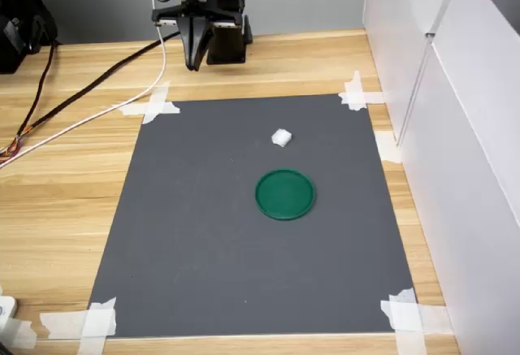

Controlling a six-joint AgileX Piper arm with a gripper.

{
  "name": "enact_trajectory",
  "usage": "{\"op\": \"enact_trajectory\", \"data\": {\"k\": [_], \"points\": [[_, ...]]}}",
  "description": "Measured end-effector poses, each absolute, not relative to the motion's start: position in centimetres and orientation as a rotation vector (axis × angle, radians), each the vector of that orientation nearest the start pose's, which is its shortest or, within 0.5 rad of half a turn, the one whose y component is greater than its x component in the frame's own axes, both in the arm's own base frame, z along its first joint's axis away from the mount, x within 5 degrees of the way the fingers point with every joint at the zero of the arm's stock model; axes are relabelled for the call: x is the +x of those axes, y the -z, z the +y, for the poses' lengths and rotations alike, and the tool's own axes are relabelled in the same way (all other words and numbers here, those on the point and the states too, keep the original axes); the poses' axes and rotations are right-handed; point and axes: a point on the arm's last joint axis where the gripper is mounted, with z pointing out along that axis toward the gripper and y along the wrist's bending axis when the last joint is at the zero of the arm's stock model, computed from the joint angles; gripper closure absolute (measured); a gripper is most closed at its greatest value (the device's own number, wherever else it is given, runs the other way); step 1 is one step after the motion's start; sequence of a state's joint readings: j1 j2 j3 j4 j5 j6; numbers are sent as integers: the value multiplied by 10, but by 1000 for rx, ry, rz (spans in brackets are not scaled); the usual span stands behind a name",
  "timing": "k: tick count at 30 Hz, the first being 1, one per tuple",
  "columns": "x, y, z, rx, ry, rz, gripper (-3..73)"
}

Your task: Grasp a white terminal and put it in the green lid.

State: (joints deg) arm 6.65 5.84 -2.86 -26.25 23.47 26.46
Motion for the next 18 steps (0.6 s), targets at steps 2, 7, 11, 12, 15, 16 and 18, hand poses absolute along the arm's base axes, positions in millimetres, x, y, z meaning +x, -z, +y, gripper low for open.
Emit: {"op": "enact_trajectory", "data": {"k": [2,7,11,12,15,16,18], "points": [[59,-191,-9,44,65,1901,716],[59,-191,-9,44,65,1901,716],[59,-191,-9,44,65,1901,716],[59,-191,-9,44,65,1901,716],[59,-193,-9,47,66,1901,716],[59,-195,-10,50,69,1905,716],[60,-200,-10,59,72,1918,716]]}}
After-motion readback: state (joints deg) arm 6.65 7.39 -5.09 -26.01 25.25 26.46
